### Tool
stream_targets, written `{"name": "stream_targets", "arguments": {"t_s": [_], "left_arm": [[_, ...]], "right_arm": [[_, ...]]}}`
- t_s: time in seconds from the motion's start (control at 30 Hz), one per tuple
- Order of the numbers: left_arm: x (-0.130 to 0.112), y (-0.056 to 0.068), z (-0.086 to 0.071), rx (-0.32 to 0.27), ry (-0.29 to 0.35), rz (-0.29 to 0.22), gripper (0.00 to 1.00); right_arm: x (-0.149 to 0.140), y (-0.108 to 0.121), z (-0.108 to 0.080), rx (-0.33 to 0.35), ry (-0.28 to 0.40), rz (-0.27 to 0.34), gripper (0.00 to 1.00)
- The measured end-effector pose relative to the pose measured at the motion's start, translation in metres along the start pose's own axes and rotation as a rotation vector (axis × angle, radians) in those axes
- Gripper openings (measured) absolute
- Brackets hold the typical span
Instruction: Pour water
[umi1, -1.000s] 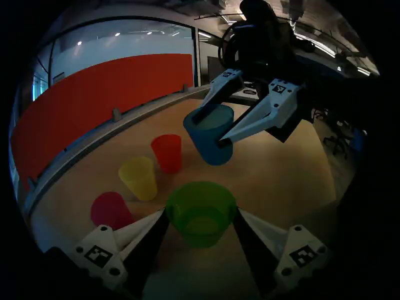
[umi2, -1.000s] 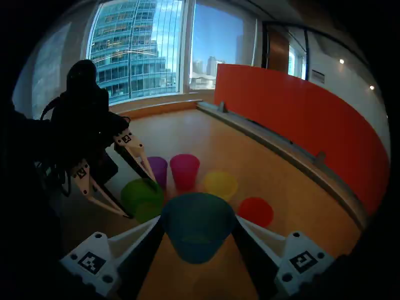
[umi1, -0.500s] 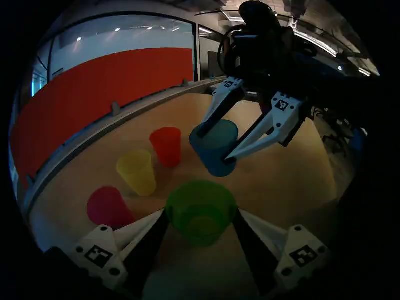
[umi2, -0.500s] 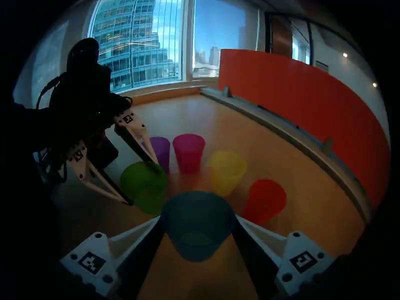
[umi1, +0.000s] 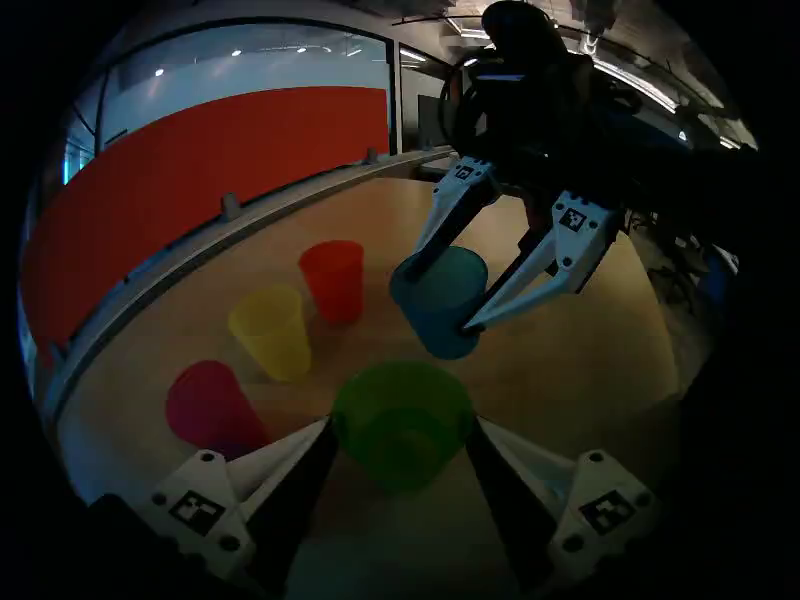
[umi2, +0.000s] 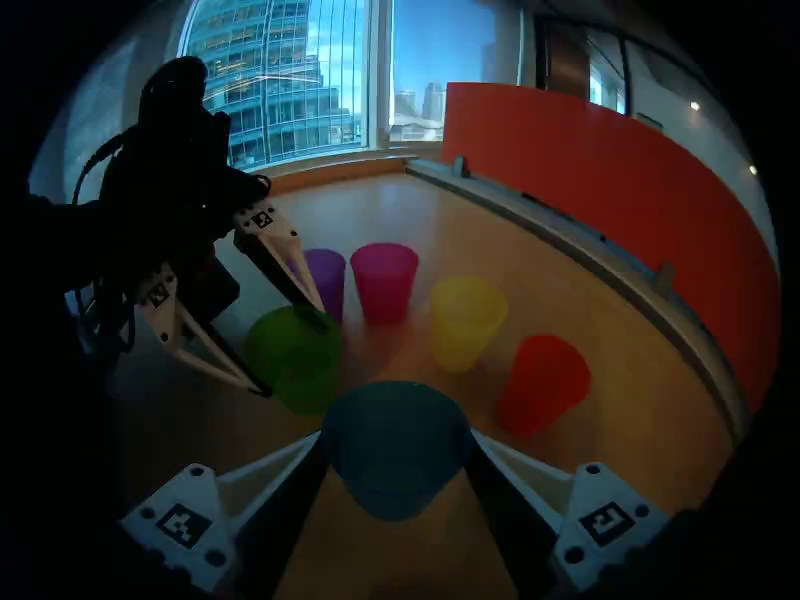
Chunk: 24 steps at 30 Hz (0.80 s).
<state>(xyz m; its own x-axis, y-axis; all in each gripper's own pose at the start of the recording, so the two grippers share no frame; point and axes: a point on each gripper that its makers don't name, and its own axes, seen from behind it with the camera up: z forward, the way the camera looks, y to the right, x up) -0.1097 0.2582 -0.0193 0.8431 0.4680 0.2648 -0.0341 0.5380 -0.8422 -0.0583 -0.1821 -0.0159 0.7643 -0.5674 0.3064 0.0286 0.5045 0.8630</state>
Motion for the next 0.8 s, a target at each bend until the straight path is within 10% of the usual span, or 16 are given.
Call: {"name": "stream_targets", "arguments": {"t_s": [0.8], "left_arm": [[-0.014,0.000,0.000,0.000,0.010,-0.022,0.87]], "right_arm": [[-0.009,-0.001,0.010,0.004,-0.017,0.011,0.92]]}}
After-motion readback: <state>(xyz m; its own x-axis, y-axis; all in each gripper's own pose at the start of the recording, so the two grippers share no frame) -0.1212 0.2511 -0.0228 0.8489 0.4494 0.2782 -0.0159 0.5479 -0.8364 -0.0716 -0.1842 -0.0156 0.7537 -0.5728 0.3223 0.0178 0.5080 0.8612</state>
